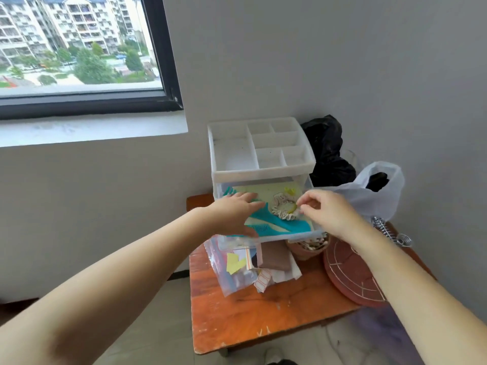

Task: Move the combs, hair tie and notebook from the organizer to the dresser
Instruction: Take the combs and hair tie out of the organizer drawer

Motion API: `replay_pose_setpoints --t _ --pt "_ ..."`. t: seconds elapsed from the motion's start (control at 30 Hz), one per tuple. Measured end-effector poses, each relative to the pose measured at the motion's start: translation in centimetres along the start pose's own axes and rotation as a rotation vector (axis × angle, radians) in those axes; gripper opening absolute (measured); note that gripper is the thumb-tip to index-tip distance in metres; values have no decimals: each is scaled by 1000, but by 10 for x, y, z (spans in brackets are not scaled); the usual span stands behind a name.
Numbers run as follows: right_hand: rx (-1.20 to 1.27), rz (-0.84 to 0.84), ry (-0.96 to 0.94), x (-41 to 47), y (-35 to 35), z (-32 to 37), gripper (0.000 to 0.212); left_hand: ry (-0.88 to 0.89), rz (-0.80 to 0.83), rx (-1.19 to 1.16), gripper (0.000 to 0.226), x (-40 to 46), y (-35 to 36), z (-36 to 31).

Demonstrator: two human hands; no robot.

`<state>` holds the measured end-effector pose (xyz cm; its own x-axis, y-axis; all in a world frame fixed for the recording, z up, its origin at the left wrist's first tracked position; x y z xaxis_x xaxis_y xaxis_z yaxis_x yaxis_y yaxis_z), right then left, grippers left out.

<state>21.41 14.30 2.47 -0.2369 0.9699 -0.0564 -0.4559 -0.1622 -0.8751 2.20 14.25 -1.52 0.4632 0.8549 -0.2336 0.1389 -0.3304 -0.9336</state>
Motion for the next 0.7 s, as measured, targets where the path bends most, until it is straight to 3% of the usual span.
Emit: replay_pose_setpoints --t 0.1,0.2,0.4,0.57,0.7 --pt "-619 159 -291 25 17 5 38 -48 81 146 101 14 12 3" --pt "-899 188 -487 33 38 2 49 -16 28 283 103 15 18 4" --pt "-871 41 -595 42 53 -4 51 -16 -105 341 86 6 21 2" --pt "-862 11 -576 50 51 -4 42 -60 -149 344 85 2 32 -7" --pt "-899 -2 -636 52 55 -1 38 -81 -167 359 70 3 33 -12"
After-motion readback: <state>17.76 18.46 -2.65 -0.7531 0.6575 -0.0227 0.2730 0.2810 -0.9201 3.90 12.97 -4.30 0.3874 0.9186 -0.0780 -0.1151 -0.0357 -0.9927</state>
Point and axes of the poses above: each hand's wrist, its own x-axis towards the middle knuckle, its own y-axis out of the palm, z = x × y, the point moved 5 cm from there along x, towards the middle knuckle, and after that the axes turned 9 degrees about -x, right-handed, at the moved point
